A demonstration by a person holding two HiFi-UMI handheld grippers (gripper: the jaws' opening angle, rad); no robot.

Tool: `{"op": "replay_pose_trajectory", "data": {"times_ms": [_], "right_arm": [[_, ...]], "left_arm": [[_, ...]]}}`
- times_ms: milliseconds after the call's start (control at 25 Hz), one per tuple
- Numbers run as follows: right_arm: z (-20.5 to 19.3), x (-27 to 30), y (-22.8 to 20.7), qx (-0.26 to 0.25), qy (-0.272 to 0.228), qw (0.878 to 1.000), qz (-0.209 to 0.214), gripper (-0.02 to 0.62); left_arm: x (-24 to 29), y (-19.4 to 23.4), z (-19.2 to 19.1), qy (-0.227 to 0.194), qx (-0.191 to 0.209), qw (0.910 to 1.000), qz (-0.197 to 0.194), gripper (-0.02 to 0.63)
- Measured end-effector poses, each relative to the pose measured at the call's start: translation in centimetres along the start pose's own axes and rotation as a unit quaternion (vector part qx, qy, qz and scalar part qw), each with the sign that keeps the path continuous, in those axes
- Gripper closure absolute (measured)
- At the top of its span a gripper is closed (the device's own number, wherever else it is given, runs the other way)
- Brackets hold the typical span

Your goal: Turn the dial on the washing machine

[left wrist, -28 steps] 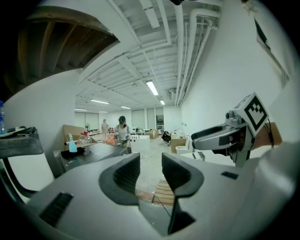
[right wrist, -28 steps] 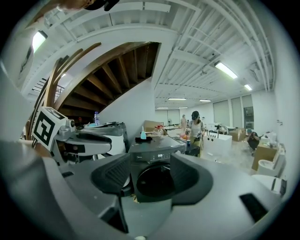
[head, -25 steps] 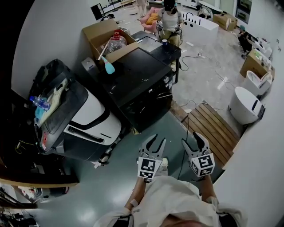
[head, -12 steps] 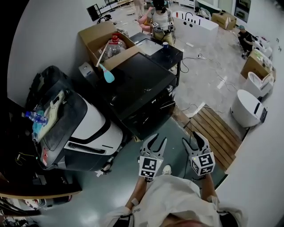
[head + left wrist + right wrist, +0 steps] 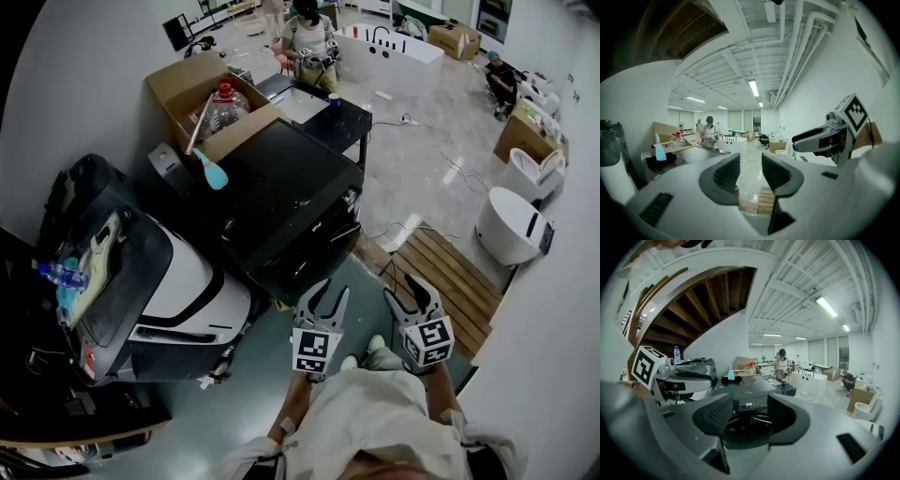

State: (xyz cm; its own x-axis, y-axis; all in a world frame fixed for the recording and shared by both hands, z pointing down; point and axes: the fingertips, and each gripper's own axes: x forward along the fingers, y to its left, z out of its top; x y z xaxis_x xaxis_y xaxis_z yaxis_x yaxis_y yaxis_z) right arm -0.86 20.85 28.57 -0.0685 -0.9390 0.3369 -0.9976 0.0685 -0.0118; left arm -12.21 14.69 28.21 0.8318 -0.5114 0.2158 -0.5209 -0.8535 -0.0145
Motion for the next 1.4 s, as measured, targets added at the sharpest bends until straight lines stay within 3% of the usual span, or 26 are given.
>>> {"op": "replay_pose_trajectory", "data": {"times_ms": [400,680,1080,1400], "right_arm": [[0.8,3.7,-2.4,-0.004,0.003,1.0,0.018,0.374],[1.1,7.2,-7.1,0.001,0.01,0.999,0.048,0.379],[1.9,13.0,-14.7,-0.013,0.029,0.993,0.113,0.383],[1.4,17.7,-18.9,-0.022,0.04,0.985,0.167,0.387]], "left_arm": [[3.3,1.8,0.2,0.0,-0.009,0.9997,0.022,0.454],[8.5,2.5,0.9,0.008,-0.012,0.9986,0.052,0.454],[16.2,3.2,1.4,0.029,-0.038,0.9916,0.12,0.454],[20.8,4.3,1.5,0.038,-0.053,0.9798,0.189,0.456]]}}
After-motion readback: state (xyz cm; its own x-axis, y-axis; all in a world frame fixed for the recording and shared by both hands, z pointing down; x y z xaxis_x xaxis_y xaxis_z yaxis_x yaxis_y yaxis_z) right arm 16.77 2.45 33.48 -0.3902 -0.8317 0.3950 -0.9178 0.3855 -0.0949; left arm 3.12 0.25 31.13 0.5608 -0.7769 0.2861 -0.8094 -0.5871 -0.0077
